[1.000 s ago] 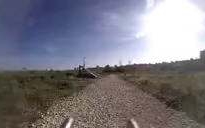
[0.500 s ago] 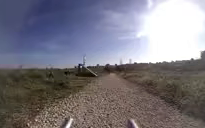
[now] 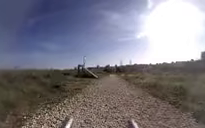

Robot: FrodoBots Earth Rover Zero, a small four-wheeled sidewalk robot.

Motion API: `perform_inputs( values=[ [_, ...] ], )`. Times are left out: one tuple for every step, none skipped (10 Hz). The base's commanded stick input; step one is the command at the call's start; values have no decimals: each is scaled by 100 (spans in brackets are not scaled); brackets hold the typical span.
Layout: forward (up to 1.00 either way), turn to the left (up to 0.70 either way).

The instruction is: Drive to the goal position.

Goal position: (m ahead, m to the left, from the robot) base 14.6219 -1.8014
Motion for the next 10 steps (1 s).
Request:
perform_inputs(
  values=[
    [50, 0],
    [50, 0],
    [50, 0],
    [50, 0],
    [50, 0],
    [50, 0],
    [50, 0],
    [50, 0],
    [50, 0],
    [50, 0]
  ],
)
